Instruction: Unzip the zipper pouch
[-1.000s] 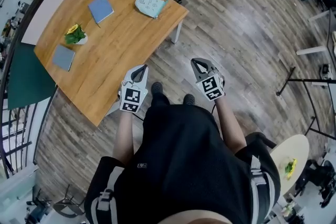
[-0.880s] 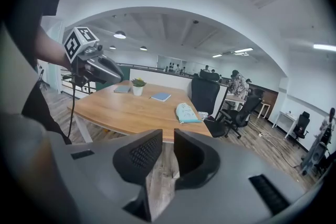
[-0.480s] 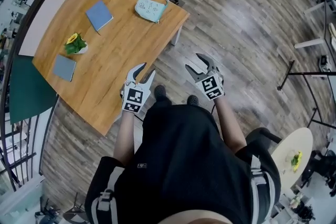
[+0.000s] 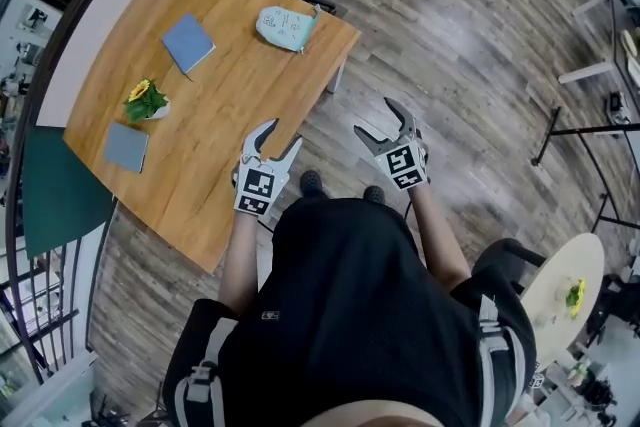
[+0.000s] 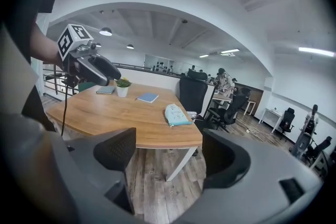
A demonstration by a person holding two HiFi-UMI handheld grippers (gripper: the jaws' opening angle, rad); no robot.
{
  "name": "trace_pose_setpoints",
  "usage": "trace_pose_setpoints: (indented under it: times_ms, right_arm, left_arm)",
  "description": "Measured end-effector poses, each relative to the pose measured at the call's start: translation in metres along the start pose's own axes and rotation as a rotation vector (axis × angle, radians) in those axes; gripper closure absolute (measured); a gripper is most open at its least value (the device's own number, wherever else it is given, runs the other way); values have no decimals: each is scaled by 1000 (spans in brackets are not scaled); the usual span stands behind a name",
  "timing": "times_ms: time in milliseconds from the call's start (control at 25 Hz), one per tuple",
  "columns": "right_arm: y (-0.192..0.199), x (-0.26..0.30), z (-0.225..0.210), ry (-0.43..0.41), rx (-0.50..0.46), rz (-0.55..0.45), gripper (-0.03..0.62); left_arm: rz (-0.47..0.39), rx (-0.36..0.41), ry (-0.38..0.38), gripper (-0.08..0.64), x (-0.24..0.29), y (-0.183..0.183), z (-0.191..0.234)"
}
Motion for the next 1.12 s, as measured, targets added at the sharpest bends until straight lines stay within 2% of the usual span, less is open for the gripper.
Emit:
trace_pose_setpoints:
  times_ms: [520, 880, 1120]
  right_arm:
    - [-13, 10, 5, 48, 62, -12, 188]
    - [-20, 27, 25, 47, 100, 4, 189]
    - [-32, 40, 36, 40, 104, 3, 190]
  left_arm:
    - [-30, 32, 55, 324, 7, -4, 31]
    - [-20, 5, 105, 330, 6, 14, 49]
    - [-45, -49, 115, 333, 2, 23, 71]
Point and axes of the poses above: the fingertips, and each gripper's own axes: x forward along the fingers, z to its left, y out of its underside, the point moved 2 cm from there along -x, backward along the fingers, and after that the axes turned 14 degrees about z, right-handed, at the moved point
